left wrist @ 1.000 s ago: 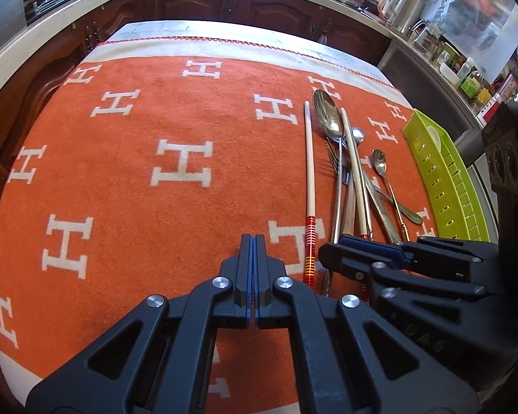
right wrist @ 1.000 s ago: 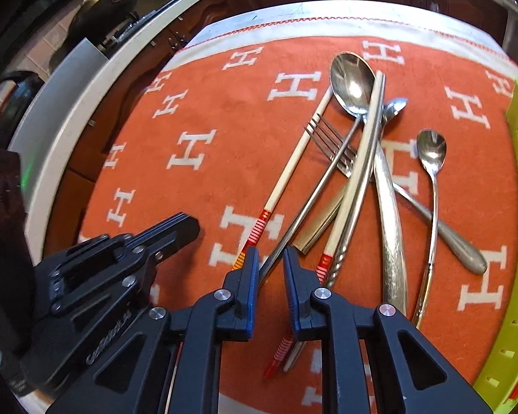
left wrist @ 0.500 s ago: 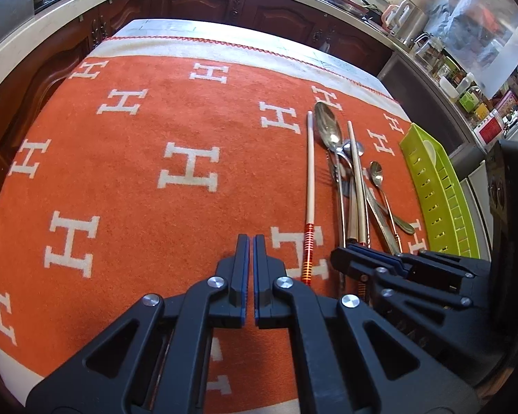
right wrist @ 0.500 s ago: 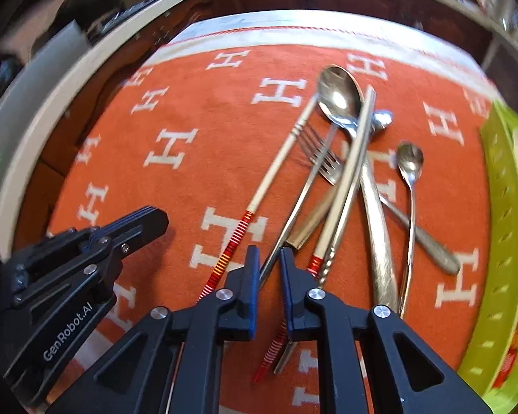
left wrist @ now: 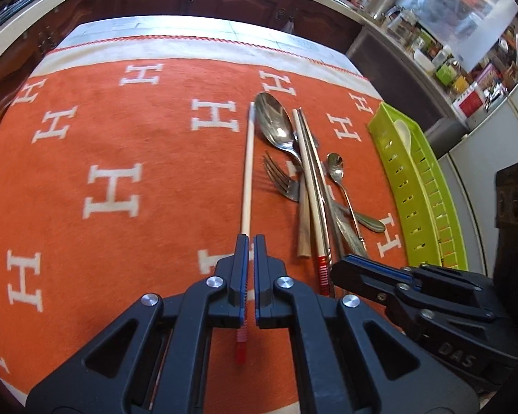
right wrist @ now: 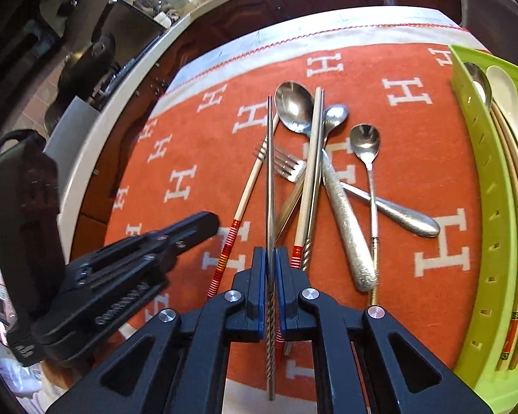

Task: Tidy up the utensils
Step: 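Close the right tool on a chopstick while the left tool grasps a red-banded chopstick, then carry both chopsticks over the green tray and open both tools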

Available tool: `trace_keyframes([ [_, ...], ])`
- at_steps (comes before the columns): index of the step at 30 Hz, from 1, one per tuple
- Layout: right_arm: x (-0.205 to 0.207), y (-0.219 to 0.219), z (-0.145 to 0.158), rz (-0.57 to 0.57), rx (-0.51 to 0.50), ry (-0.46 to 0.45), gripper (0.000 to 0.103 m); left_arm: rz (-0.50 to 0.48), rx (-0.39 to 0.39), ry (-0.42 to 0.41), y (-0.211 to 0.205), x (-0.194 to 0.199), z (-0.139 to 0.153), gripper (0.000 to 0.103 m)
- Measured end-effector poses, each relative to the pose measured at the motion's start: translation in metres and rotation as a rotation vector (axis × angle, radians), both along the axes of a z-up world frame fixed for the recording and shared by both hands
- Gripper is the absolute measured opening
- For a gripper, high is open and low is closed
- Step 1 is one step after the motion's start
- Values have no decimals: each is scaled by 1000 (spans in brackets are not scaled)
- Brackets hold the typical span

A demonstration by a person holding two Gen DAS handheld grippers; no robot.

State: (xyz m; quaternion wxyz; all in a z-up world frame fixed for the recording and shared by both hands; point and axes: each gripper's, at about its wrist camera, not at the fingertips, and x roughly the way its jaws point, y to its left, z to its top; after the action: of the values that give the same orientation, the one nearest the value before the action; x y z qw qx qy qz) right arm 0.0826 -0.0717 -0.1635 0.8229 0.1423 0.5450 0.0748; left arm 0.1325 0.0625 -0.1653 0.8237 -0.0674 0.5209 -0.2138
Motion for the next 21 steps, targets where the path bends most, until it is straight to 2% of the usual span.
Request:
trace_keyframes([
  [6,-5,-16,10,-12,37,-15,4,-19,59,13,-18,8,-10,0],
  [10,-8,-26,13,-22,53,-25,4,-24,98,8,-27,10,-12,5],
  [17,-11,-34,12,-27,78,-30,4,-18,172,-10,-36,6,-13,17],
  [19,-11,-37,12,-24,85,-30,4,-20,168,-20,-36,4,-9,20],
  [21,-11,-36,12,-25,92,-33,4,-12,171,-36,-34,1,-5,31],
])
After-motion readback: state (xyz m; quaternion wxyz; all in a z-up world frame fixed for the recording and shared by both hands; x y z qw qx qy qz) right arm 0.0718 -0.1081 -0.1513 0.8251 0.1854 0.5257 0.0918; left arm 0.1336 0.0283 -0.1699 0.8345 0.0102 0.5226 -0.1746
